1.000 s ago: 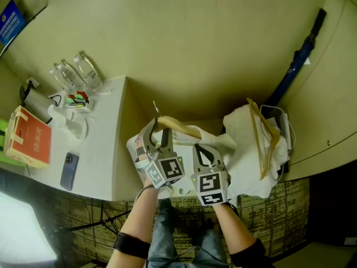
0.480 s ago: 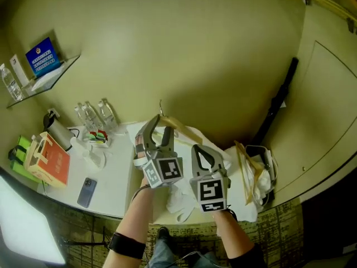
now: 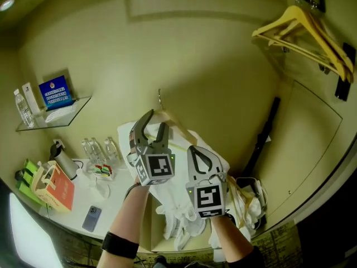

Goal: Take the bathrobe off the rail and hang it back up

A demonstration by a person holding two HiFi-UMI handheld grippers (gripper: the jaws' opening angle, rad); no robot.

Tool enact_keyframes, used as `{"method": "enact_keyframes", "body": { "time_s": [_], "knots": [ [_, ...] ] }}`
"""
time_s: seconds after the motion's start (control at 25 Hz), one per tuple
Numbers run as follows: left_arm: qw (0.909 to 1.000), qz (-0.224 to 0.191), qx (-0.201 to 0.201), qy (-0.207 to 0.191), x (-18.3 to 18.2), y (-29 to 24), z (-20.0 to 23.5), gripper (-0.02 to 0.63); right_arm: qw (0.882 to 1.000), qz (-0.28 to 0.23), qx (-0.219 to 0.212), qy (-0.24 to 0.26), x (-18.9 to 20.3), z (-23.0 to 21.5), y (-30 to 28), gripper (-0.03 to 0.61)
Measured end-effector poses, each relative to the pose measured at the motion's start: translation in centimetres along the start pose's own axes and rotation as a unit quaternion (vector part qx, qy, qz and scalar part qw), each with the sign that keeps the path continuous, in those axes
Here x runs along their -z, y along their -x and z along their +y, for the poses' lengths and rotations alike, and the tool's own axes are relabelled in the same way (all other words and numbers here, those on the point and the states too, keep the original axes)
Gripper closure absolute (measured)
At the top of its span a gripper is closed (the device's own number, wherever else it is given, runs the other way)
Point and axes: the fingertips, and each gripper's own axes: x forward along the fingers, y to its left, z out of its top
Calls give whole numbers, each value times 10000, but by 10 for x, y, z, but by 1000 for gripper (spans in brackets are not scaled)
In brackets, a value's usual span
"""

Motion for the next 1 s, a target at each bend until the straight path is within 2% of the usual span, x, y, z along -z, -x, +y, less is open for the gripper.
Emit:
{"method": "enact_keyframes", "body": {
  "time_s": [0.24,0.44,0.68,1.0],
  "knots": [
    [9985,-510,-99,156,-56,-22,44,422,9975,-408,420,399,-80,-18,-7,557],
    [9950,-911,26,414,-102,-40,74,422,9903,-725,855,821,-142,-32,-6,557],
    [9879,-1401,354,566,-150,-78,96,422,9782,-934,1326,1300,-206,-57,-13,557],
    [9759,-1930,687,748,-220,-129,118,422,9558,-1146,1946,1883,-272,-99,-27,557]
  ]
}}
